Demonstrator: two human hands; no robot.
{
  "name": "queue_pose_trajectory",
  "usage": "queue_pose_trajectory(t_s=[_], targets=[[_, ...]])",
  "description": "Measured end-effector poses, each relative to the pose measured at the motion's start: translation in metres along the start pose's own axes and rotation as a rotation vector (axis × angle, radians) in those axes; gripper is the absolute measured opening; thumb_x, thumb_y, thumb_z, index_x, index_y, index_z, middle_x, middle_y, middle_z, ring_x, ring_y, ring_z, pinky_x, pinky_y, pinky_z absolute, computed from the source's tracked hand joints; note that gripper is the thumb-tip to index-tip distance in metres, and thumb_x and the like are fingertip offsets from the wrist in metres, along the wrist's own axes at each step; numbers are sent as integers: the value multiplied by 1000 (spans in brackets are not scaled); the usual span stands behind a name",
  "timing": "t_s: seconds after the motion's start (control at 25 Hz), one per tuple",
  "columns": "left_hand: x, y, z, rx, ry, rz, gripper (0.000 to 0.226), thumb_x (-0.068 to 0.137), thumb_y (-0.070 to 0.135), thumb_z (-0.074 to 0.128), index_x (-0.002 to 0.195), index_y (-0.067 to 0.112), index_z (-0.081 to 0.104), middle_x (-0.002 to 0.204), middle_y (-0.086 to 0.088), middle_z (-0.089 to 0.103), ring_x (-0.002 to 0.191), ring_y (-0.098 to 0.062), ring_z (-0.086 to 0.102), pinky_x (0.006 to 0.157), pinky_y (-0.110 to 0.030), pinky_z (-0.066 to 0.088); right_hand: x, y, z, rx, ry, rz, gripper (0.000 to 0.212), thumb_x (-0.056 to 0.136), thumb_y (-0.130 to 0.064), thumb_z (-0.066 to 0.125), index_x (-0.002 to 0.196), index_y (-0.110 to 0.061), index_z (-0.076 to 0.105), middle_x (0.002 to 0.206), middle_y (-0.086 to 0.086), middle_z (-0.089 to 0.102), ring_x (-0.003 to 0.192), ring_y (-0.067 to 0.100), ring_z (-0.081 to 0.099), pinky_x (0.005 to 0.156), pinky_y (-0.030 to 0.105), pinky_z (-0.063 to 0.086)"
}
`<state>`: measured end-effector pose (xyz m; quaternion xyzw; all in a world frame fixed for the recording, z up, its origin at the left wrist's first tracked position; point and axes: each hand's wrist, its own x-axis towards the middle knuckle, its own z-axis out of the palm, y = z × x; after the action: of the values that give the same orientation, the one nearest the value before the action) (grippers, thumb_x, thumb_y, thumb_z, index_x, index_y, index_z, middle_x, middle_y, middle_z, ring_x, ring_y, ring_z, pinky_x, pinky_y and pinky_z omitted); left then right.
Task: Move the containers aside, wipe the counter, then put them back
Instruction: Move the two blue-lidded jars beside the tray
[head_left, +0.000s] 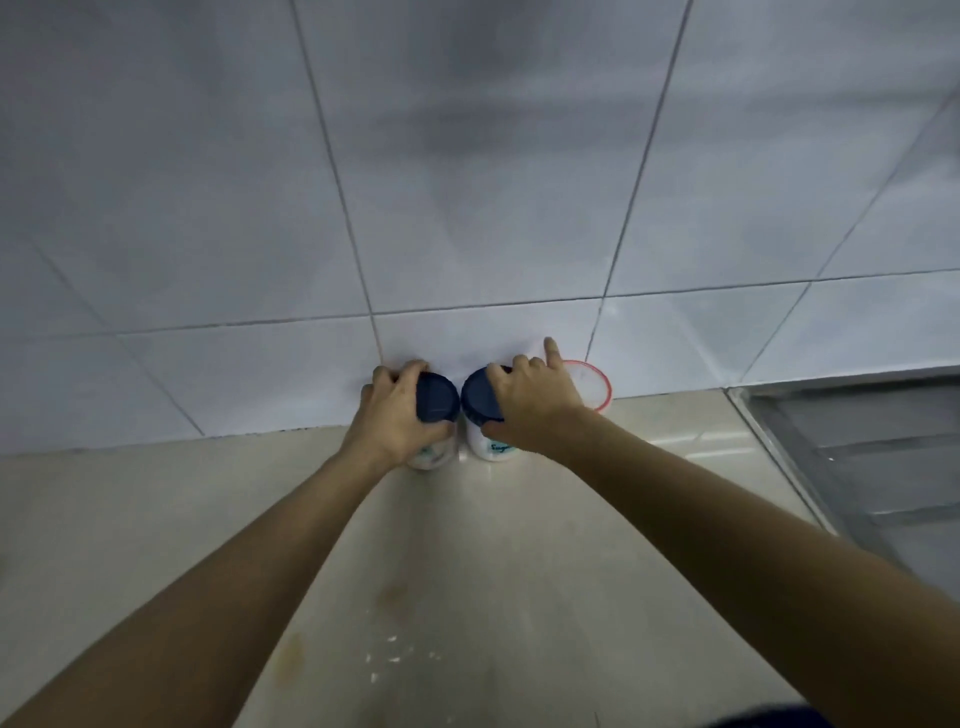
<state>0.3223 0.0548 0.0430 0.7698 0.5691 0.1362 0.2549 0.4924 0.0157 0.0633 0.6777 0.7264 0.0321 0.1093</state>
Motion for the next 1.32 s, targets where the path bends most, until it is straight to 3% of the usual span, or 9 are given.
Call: queue_pose_trajectory(t_s=[0.12, 0.28, 0.44, 0.8, 0.96, 1.16, 1.32], targets=[[-1, -7, -10, 22, -5, 12, 71, 67, 37, 80, 129, 27, 48, 124, -11, 42, 115, -30, 47, 96, -33, 43, 9, -3, -3, 89, -10, 36, 72, 76, -62, 58, 125, -12, 43, 118, 14, 55, 109, 32, 53, 107, 49, 28], [-40, -30, -30, 18, 60, 10, 71, 67, 39, 79, 131, 28, 48, 121, -8, 43, 111, -25, 49, 89, -28, 44, 9, -21, -6, 182, 119, -14, 79, 62, -63, 66, 118, -11, 46, 109, 12, 54, 97, 32, 54, 91, 41, 40], [-96, -79, -67, 7, 175, -80, 71, 69, 41, 75, 133, 31, 47, 124, -4, 43, 112, -21, 48, 91, -26, 43, -6, -76, -21, 347, 255, -147, 85, 56, -60, 70, 123, -11, 51, 109, 10, 56, 98, 30, 56, 89, 40, 41], [-254, -238, -147, 119, 354, -388, 70, 71, 51, 69, 135, 35, 46, 130, -3, 46, 115, -24, 51, 90, -32, 46, -37, -294, -66, 541, 114, -456, 84, 57, -61, 70, 129, -25, 48, 119, 1, 48, 109, 21, 49, 98, 33, 37], [-290, -293, -168, 152, 380, -448, 77, 65, 63, 56, 136, 35, 45, 132, -3, 44, 115, -27, 51, 89, -35, 50, -36, -373, -73, 570, 138, -470, 82, 56, -60, 71, 127, -25, 49, 118, 1, 49, 107, 22, 50, 95, 34, 40], [-309, -328, -173, 209, 459, -482, 72, 69, 56, 66, 134, 32, 48, 129, -6, 48, 111, -29, 54, 88, -37, 50, -33, -425, -68, 576, 167, -428, 82, 56, -59, 73, 126, -21, 52, 118, 5, 50, 107, 24, 51, 92, 38, 44], [-311, -340, -173, 226, 480, -477, 69, 68, 58, 60, 130, 28, 53, 123, -10, 52, 106, -31, 57, 82, -39, 54, -33, -446, -61, 597, 187, -444, 79, 56, -56, 74, 123, -20, 55, 119, 6, 52, 107, 25, 52, 88, 38, 47]])
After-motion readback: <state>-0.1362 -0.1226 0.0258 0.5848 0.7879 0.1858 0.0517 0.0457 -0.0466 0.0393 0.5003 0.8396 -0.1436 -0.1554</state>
